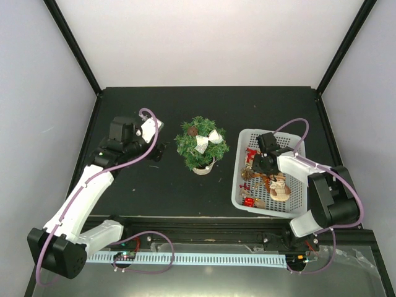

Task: Decorate the small christmas tree

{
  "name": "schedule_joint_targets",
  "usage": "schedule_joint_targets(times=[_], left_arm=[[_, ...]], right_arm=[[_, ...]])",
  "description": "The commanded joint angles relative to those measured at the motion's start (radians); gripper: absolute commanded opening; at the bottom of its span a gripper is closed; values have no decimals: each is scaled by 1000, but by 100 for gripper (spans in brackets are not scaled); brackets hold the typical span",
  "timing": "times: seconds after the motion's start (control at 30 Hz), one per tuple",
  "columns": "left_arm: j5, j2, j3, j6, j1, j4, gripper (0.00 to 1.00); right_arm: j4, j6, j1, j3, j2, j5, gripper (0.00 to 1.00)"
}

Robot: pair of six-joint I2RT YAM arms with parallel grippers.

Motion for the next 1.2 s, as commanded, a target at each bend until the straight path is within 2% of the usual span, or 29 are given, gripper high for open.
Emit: schedule_joint_targets(times=[0.0, 0.33, 0.53, 0.7, 0.93, 1.07, 1.17], left_arm=[[30, -22, 56, -8, 8, -17, 99], [36, -44, 119, 30, 8, -35, 99], [125, -18, 217, 55, 6, -127, 99], [223, 20, 297, 76, -4, -228, 99], [231, 4, 320, 56, -9, -248, 99], [225, -11, 313, 45, -9, -253, 99], [228, -25, 302, 38, -9, -250, 99]], right_arm=[[-36, 9, -3, -31, -4, -17, 10], [-109, 5, -3, 6, -139, 35, 7], [-191, -16, 13, 13, -314, 59, 6], [-219, -10, 72, -8, -453, 82, 7], [-223, 22, 72, 3, -316, 50, 24], [-193, 29, 68, 17, -211, 65, 30], [-146, 29, 54, 20, -169, 50, 30]])
